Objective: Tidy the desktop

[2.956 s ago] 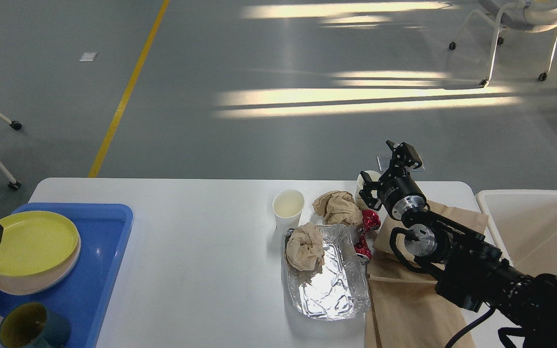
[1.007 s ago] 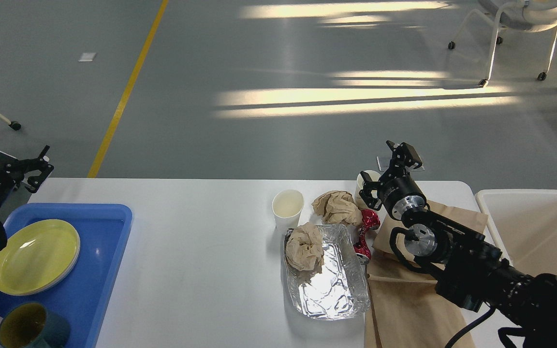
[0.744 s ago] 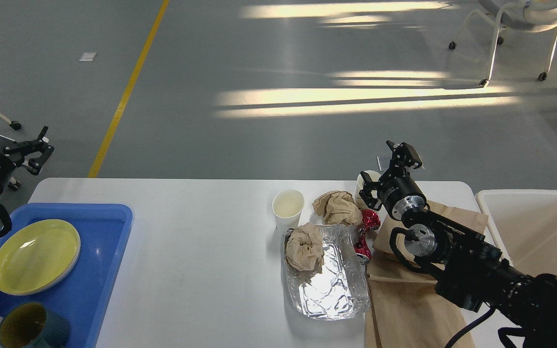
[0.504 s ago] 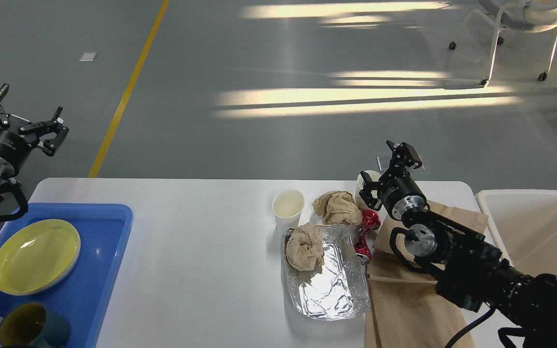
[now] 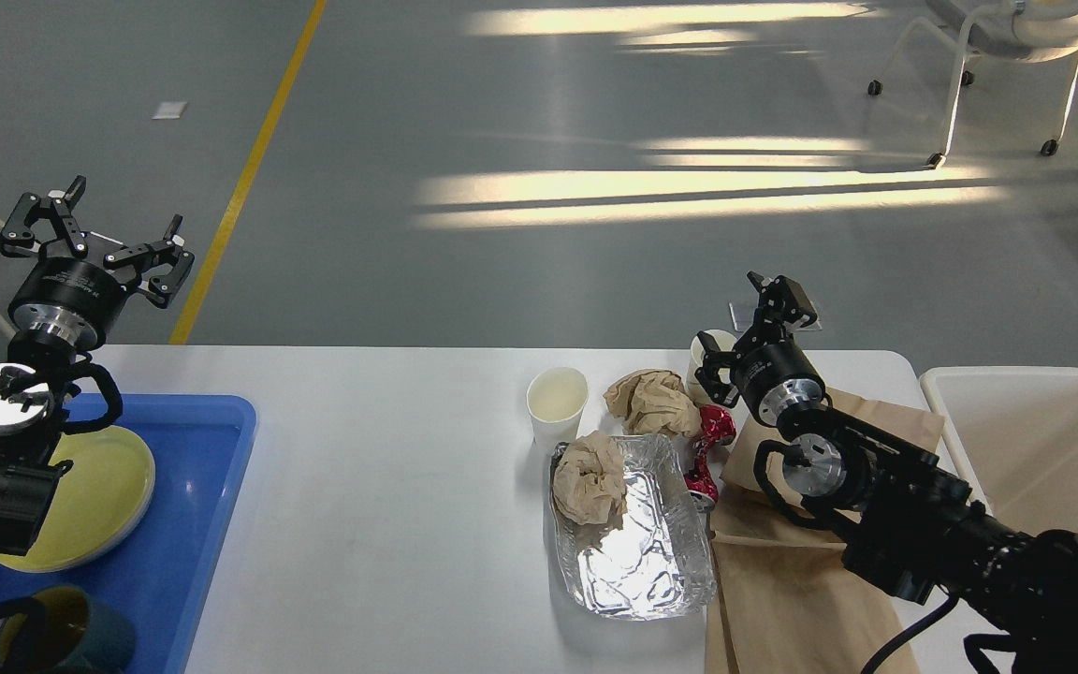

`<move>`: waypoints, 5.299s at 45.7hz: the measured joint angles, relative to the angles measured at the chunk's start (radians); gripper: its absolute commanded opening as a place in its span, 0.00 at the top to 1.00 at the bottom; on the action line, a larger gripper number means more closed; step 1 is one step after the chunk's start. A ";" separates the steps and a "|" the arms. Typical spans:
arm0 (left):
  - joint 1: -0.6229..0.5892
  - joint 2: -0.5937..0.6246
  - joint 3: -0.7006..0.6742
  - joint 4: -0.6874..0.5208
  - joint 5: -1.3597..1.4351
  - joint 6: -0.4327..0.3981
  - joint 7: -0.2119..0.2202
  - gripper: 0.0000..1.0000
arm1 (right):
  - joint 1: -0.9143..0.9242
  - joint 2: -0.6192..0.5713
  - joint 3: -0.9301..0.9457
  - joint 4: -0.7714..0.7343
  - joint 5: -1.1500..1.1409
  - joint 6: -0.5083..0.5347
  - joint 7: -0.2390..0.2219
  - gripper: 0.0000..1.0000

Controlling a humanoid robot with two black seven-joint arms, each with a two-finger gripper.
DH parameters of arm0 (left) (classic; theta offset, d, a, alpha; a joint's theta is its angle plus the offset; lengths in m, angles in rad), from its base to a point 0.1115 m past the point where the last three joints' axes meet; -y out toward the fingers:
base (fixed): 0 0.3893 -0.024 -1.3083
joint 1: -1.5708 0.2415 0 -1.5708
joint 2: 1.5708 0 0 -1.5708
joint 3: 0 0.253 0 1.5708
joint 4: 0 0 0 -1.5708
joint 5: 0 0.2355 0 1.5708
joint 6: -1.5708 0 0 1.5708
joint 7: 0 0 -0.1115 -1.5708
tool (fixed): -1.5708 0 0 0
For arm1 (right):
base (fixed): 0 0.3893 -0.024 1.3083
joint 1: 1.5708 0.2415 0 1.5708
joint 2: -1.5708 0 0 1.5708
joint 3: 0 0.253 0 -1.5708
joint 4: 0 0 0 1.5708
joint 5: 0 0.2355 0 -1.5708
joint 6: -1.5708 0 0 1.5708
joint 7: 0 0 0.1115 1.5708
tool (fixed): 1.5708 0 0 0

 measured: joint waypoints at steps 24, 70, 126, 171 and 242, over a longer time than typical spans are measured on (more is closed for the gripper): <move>0.088 -0.069 -0.001 0.000 0.000 -0.007 -0.026 0.04 | -0.001 0.000 0.000 0.000 0.000 0.000 0.001 0.00; 0.225 -0.119 0.005 0.014 0.003 -0.200 -0.005 0.04 | 0.000 0.000 0.000 0.000 0.000 0.000 0.002 0.00; 0.230 -0.136 0.004 0.014 0.000 -0.227 -0.027 0.04 | 0.000 0.000 0.000 0.000 0.000 0.000 0.002 0.00; 0.230 -0.136 0.004 0.014 -0.001 -0.227 -0.027 0.04 | 0.029 -0.010 -0.002 0.004 0.000 -0.001 -0.009 0.00; 0.230 -0.136 0.004 0.014 -0.002 -0.228 -0.027 0.04 | 0.059 -0.115 0.163 0.005 -0.011 0.000 -0.003 0.00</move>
